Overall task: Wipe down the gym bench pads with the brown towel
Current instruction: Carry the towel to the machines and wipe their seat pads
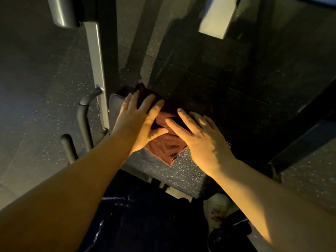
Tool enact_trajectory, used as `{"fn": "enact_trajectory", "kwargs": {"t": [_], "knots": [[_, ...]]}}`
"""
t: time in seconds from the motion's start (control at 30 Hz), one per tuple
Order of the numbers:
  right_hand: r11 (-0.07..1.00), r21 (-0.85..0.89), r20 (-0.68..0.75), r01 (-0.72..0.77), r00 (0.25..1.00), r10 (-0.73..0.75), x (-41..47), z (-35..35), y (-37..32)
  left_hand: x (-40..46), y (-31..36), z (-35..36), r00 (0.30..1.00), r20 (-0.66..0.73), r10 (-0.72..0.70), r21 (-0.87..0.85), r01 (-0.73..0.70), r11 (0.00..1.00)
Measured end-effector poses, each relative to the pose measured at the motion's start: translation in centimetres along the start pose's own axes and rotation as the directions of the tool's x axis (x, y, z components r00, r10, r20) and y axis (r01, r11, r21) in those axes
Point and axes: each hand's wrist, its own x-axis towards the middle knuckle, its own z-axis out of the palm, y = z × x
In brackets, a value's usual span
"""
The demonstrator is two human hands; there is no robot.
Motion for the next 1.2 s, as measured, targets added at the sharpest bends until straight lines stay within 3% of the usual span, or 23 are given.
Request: {"fn": "enact_trajectory", "kwargs": {"t": [0.1, 0.23, 0.3, 0.37, 0.47, 0.6, 0.73, 0.93, 1.03, 1.1, 1.2], "knots": [[1.000, -0.013, -0.002, -0.001, 1.000, 0.001, -2.5, 0.5, 2.7, 0.2, 2.8, -1.3, 0.999, 0.032, 0.027, 0.009, -0.027, 1.000], [0.999, 0.018, -0.210, -0.028, 0.977, 0.031, -5.7, 2.3, 5.7, 0.9, 8.5, -1.8, 0.993, 0.039, 0.114, 0.094, -0.117, 0.989], [0.999, 0.005, -0.253, -0.048, 0.966, 0.048, -7.7, 2.6, 6.7, 0.8, 11.8, -1.8, 0.985, 0.008, 0.171, 0.006, -0.171, 0.985], [0.995, -0.013, -0.245, -0.098, 0.965, 0.092, -9.8, 2.7, 7.6, 0.5, 14.4, -1.6, 0.989, 0.016, 0.146, -0.063, -0.145, 0.987], [0.986, 0.100, -0.190, -0.130, 0.971, 0.147, -12.0, 3.5, 8.6, 0.3, 17.2, -1.4, 0.991, -0.050, 0.127, -0.066, -0.130, 0.989], [0.970, 0.219, -0.253, -0.109, 0.953, 0.165, -12.7, 4.3, 8.2, 0.7, 17.4, -0.8, 0.983, -0.090, 0.161, -0.054, -0.166, 0.985], [0.990, 0.131, -0.345, -0.045, 0.934, 0.088, -11.7, 3.7, 7.2, 0.6, 13.6, -0.1, 0.947, -0.219, 0.237, 0.018, -0.239, 0.971], [0.994, -0.012, -0.283, 0.111, 0.953, -0.110, -4.2, 0.0, 3.6, -0.7, 5.7, 1.7, 0.966, -0.251, 0.065, 0.056, -0.052, 0.997], [0.988, -0.005, -0.163, 0.157, 0.974, -0.156, 0.0, -1.7, 1.3, -1.1, 3.0, 1.6, 0.967, -0.250, -0.044, -0.108, 0.018, 0.994], [0.992, -0.026, -0.095, 0.122, 0.988, -0.124, 1.8, -2.0, 0.4, -1.3, 2.9, 1.3, 0.967, -0.156, -0.201, -0.271, 0.154, 0.950], [0.997, -0.070, -0.120, 0.043, 0.991, -0.052, 2.3, -2.6, -0.8, -1.8, 4.3, 0.2, 0.933, -0.135, -0.332, -0.345, 0.270, 0.899]]}}
